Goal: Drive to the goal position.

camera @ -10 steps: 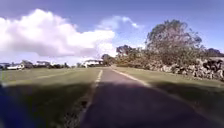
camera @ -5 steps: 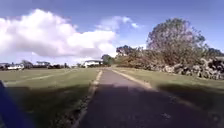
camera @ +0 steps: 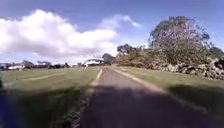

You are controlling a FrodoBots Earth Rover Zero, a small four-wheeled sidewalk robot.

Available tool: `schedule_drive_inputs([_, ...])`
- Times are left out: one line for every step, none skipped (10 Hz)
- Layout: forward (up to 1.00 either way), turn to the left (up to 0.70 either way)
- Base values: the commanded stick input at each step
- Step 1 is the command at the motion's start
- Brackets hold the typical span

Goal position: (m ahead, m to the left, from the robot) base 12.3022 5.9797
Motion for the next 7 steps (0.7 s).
schedule_drive_inputs([0.70,0.01])
schedule_drive_inputs([0.70,0.00])
schedule_drive_inputs([0.70,0.00])
schedule_drive_inputs([0.70,0.00])
schedule_drive_inputs([0.70,0.00])
schedule_drive_inputs([0.70,0.00])
schedule_drive_inputs([0.70,0.00])
